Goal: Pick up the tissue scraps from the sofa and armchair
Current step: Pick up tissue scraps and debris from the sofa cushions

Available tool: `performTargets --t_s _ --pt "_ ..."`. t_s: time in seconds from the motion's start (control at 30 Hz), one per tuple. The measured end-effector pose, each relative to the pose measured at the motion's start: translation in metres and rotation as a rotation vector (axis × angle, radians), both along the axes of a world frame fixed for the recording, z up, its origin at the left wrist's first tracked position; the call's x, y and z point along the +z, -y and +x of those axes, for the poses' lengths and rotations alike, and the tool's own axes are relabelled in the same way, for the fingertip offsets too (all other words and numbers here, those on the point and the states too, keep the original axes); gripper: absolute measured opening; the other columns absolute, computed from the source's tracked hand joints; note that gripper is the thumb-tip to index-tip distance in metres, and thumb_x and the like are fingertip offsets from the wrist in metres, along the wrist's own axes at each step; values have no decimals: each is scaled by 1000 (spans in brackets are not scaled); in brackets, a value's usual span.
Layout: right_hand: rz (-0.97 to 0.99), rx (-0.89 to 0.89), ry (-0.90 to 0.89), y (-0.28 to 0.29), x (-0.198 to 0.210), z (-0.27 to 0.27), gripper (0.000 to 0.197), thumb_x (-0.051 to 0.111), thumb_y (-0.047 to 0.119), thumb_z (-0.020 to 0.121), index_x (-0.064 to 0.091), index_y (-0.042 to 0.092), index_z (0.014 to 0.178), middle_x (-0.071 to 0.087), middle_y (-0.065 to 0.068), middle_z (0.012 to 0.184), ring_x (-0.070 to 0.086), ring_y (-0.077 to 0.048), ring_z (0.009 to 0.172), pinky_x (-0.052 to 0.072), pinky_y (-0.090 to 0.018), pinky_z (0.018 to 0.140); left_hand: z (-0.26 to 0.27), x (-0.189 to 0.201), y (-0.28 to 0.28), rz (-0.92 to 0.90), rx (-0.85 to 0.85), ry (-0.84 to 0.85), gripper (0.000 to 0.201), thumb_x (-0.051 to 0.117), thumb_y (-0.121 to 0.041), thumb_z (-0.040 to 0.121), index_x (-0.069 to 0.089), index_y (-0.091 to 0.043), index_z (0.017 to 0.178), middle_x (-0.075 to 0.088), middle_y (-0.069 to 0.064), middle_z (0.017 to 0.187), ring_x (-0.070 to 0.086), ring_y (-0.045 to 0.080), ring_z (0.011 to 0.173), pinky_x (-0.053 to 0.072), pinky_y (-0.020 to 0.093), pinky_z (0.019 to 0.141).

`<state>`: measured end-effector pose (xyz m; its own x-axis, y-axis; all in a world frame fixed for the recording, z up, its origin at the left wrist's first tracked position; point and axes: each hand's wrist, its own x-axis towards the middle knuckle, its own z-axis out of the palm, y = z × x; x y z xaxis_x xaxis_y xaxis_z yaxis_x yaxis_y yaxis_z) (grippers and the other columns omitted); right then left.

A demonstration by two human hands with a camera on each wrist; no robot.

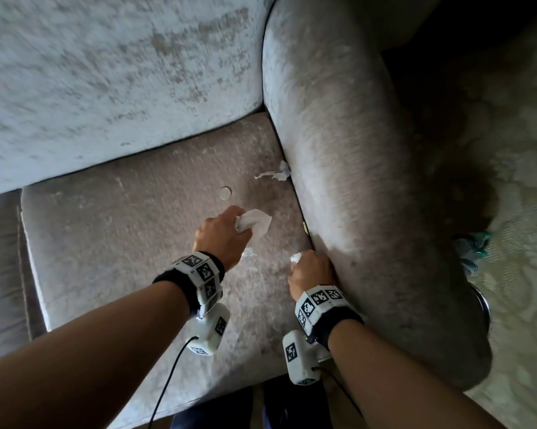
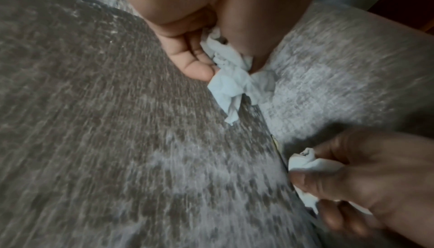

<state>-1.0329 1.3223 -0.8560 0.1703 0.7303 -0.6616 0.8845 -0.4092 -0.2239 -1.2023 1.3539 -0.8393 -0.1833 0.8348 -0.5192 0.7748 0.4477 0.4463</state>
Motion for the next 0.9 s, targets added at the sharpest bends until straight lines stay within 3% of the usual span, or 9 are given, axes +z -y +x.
performTargets --t_s 0.1,0.23,0.3,0.37,0.47,0.6,0.67,0.77,0.9 --pt "41 35 -49 -8 5 0 22 52 2 88 68 9 102 70 -12 106 67 -28 95 49 -25 71 1 5 -13 19 -9 -7 17 54 -32 90 65 -25 101 63 -4 79 59 21 73 41 30 65" --pt "121 3 -110 -19 8 -3 20 50 8 90 64 5 103 67 -13 109 61 -28 101 45 -30 82 10 4 -32 61 -24 30 10 58 -24 88 64 -18 95 55 -5 79 56 21 76 38 31 66" --pt "149 7 -129 -19 7 -3 23 45 12 93 62 2 104 65 -14 108 59 -27 102 43 -31 85 17 0 -42 92 -48 49 13 59 -22 87 64 -14 96 57 -1 91 57 25 88 38 31 70" --pt "173 28 -152 -17 6 -1 27 45 16 95 61 5 114 62 -10 116 56 -23 110 41 -28 93 25 -7 -53 110 -69 65 18 60 -20 88 65 -12 103 59 2 114 57 27 101 38 31 76" --pt "217 46 -201 -15 5 2 24 52 17 94 62 7 113 61 -9 117 56 -22 111 41 -27 97 38 -15 -67 130 -135 104 28 60 -17 88 66 -18 116 44 -7 146 55 22 118 42 31 88" --pt "287 6 -246 -16 -1 0 17 61 16 89 66 5 102 63 -10 109 60 -24 104 47 -30 93 52 -30 -86 88 -266 93 15 58 -24 92 65 -17 103 21 -15 160 57 21 120 48 35 85" --pt "303 -11 -256 -16 -3 -1 19 64 14 87 66 2 100 64 -11 109 61 -25 104 47 -30 93 56 -38 -95 27 -298 95 16 59 -27 91 66 -21 104 15 -19 161 54 21 124 49 40 91" --pt "309 -22 -260 -15 -7 -2 22 66 11 85 68 -2 102 64 -10 114 61 -24 107 44 -25 94 61 -43 -105 -1 -323 103 30 59 -27 90 66 -25 119 21 -17 159 47 18 132 46 38 98" --pt "319 -4 -258 -16 -9 -1 20 68 8 83 68 -1 101 64 -9 115 62 -24 106 47 -24 91 66 -45 -108 77 -293 89 36 56 -19 90 64 -22 125 48 -8 144 54 25 121 45 36 94"
